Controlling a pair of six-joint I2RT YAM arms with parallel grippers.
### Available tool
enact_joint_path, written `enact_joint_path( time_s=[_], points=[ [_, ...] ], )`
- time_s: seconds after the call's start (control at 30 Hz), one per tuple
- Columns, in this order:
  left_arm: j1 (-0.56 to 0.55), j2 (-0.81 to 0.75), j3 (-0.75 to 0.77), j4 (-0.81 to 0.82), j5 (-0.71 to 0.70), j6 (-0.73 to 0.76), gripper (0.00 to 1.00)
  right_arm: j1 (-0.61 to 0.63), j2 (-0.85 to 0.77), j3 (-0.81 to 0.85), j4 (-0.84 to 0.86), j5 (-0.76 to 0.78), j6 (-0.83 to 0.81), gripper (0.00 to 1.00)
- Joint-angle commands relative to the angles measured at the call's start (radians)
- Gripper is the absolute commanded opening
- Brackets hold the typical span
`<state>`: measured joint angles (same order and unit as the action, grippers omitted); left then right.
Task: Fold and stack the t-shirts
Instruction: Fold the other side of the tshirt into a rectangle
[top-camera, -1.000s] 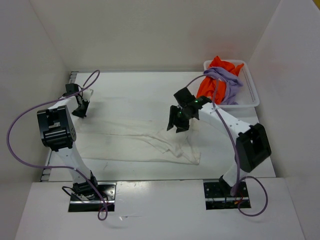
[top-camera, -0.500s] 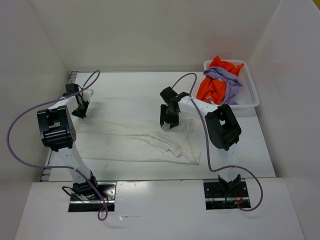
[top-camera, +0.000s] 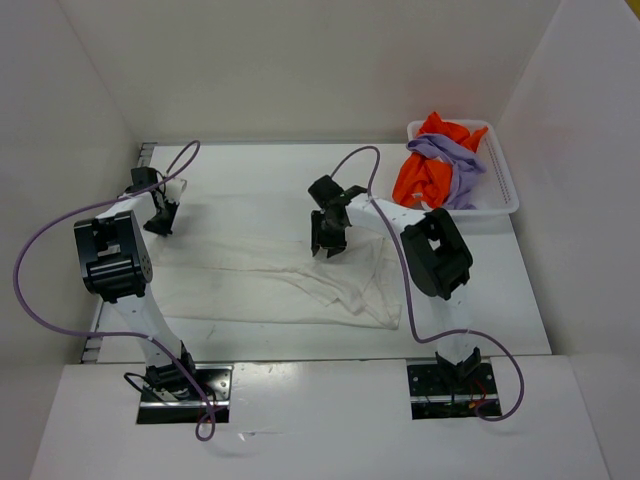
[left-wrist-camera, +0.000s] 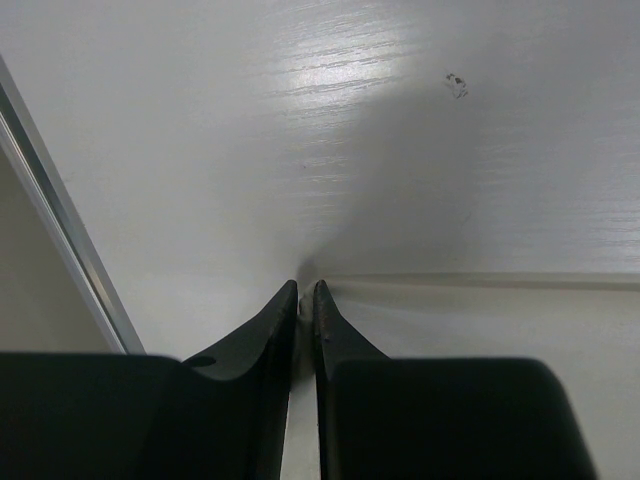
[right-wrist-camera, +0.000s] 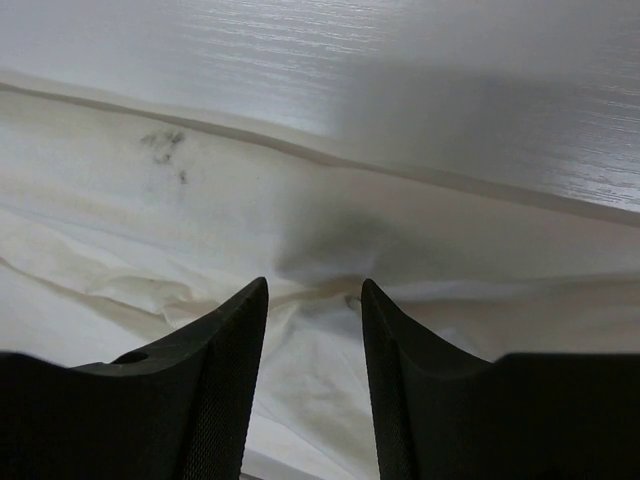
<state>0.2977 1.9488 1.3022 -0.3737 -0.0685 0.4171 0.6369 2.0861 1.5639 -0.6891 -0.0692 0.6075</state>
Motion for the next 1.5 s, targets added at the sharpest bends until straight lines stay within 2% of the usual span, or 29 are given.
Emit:
enact_joint_path(
  time_s=[0.0, 0.1, 0.17, 0.2, 0.3, 0.43, 0.77, 1.07, 1.23, 1.47],
  points=[
    [0.006, -0.017, -0.021, -0.031, -0.022, 0.011, 0.18, 0.006, 0.000, 0.001, 0.011, -0.014, -0.005, 0.48],
    [0.006, -0.017, -0.021, -0.031, -0.022, 0.011, 0.18, 0.015, 0.000, -0.010, 0.011, -0.014, -0.005, 0.42],
    [0.006, -0.017, -0.021, -0.031, -0.022, 0.011, 0.18, 0.015, -0.009, -0.021, 0.011, -0.014, -0.005, 0.33],
    [0.006, -0.017, -0.021, -0.031, -0.022, 0.011, 0.18, 0.015, -0.009, -0.021, 0.011, -0.014, -0.005, 0.24],
    [0.006, -0.017, -0.021, -0.031, -0.022, 0.011, 0.18, 0.015, -0.009, -0.030, 0.011, -0.023, -0.014, 0.11],
    [0.006, -0.027, -0.021, -0.031, -0.031, 0.020, 0.18, 0.015, -0.018, -0.039, 0.002, -0.023, -0.023, 0.00],
    [0.006, -0.036, -0.021, -0.031, -0.040, 0.020, 0.18, 0.053, -0.156, -0.088, 0.001, -0.190, -0.097, 0.00],
    [0.006, -0.036, -0.030, -0.031, -0.040, 0.029, 0.18, 0.141, -0.169, -0.111, -0.032, -0.323, -0.140, 0.00],
    [0.006, -0.036, -0.030, -0.031, -0.040, 0.029, 0.18, 0.176, -0.114, -0.074, -0.073, -0.348, -0.163, 0.00],
    [0.006, -0.045, 0.014, -0.031, -0.040, 0.029, 0.19, 0.262, -0.094, 0.051, -0.105, -0.359, -0.248, 0.09]
  ],
)
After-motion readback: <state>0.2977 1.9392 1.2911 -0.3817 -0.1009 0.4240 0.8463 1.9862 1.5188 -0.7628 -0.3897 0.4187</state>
